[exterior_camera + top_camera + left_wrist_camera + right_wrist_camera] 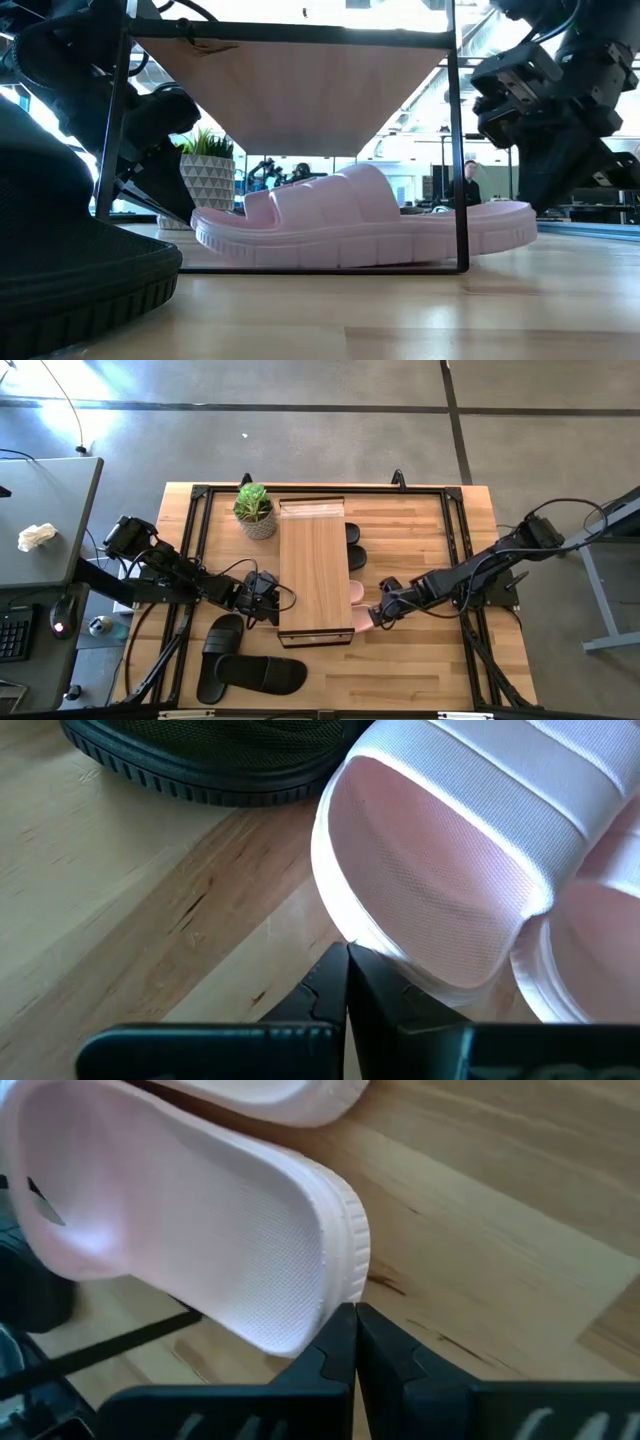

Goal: Pick and place slides into the shelf
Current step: Move the pink slide under the shelf

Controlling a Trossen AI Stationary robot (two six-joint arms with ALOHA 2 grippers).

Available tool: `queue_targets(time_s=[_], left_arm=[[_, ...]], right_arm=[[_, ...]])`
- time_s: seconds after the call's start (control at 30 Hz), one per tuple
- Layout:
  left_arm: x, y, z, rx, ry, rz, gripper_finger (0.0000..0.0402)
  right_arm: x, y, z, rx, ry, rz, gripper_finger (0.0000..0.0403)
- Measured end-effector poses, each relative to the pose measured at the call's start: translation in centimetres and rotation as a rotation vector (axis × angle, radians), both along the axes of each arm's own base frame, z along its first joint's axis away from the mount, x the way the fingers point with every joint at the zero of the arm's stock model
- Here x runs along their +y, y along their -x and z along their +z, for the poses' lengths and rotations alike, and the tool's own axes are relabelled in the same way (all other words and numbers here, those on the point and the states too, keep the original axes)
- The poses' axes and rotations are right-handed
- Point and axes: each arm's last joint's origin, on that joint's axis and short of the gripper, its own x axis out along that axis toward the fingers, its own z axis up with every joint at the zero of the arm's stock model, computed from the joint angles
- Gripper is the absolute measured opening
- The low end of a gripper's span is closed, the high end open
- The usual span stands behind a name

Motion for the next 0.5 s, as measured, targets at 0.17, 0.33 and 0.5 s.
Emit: queue_targets(time_s=[0.17,0.33,0.5], left_arm=[[0.0,0.0,0.0,0.003,-0.001,0.0,0.0],[0.0,0.1,0.0,0.01,-0.003,0.0,0.0],[0.0,0.1,-0.1,0.01,-0.002,-0.001,0.0]], right_arm=[[0.1,-0.5,-0.1,-0.032,-0.01,-0.005,0.0],[0.7,-1.5,-1.6,-0.04,-0.033,0.009,0.0],[0.9,-2.2,-1.7,-0.101,-0.022,-0.002,0.0]])
